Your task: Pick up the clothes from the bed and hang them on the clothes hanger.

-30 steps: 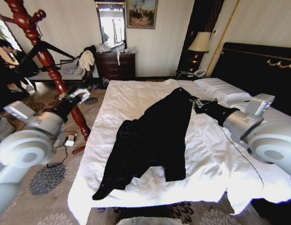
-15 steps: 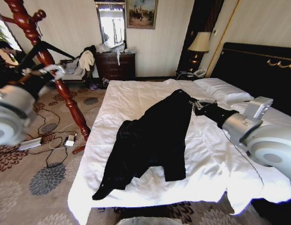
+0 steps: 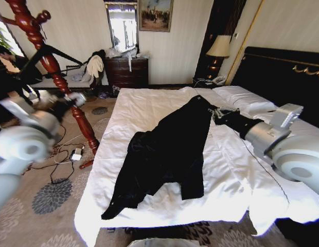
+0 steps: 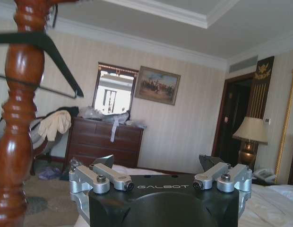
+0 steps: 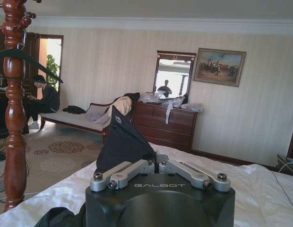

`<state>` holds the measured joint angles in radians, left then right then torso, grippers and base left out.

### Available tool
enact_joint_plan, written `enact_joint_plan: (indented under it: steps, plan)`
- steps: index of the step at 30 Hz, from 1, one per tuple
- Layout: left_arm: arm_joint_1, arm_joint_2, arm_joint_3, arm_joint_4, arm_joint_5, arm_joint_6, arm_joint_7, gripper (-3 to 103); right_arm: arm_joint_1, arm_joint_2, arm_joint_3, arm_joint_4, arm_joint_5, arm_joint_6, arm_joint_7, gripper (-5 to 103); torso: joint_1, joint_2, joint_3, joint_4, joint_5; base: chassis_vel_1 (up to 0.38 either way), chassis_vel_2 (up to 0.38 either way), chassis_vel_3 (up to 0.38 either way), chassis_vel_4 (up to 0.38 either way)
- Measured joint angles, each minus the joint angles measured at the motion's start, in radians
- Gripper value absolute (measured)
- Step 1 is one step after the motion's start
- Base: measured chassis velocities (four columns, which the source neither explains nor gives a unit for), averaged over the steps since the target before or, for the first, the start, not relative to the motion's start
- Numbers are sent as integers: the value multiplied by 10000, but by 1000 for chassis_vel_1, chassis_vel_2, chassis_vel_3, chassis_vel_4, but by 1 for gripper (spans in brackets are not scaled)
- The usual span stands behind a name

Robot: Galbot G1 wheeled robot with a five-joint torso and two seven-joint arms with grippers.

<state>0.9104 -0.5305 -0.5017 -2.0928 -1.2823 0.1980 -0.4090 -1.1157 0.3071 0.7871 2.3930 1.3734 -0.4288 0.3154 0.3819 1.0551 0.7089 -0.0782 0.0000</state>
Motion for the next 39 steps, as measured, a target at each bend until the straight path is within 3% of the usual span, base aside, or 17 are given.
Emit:
enact_joint_plan:
  steps: [2, 9, 11, 15, 23, 25, 32, 39]
  plan:
    - [-184, -441, 592, 302, 410, -158, 116, 100, 18, 126, -46, -21, -33, 21, -34, 0, 0, 1, 0, 3, 0, 0, 0, 0, 0]
    - [-667, -1320, 1384, 1301, 1196, -574, 462, 100, 43, 276, -52, -53, -64, 33, -62, 0, 0, 0, 0, 5, 1, 0, 0, 0, 0]
    - [-1315, -1905, 1962, 2181, 1766, -720, 536, 100, -1, 377, -43, -16, -75, 33, -63, 0, 0, 0, 0, 3, -5, 0, 0, 0, 0]
    - [-2434, -2205, 2753, 3061, 1848, -743, 568, 100, -84, 490, -42, 8, -143, 32, -67, 0, 0, 0, 1, 2, 0, 0, 0, 0, 0]
    - [-6275, -2326, 4685, 5397, 1036, -642, 805, 100, -138, 656, 52, 192, -132, 86, -66, 0, 1, 0, 1, 0, -1, 0, 0, 0, 0]
    - [-6508, -2321, 4791, 5506, 965, -625, 816, 100, -139, 666, 70, 208, -126, 86, -67, 0, 1, -1, 0, 1, -3, 0, 0, 0, 0]
    - [-9756, -1967, 6275, 6552, 26, -112, 720, 100, -147, 850, 68, 226, -174, 84, -64, 0, -1, -1, 0, 0, 3, 0, 0, 0, 0]
    - [-11541, -1508, 7255, 7330, -734, 494, 429, 100, -211, 984, 93, 291, -281, 64, -74, 0, 0, 0, -1, 5, -3, 0, 0, 0, 0]
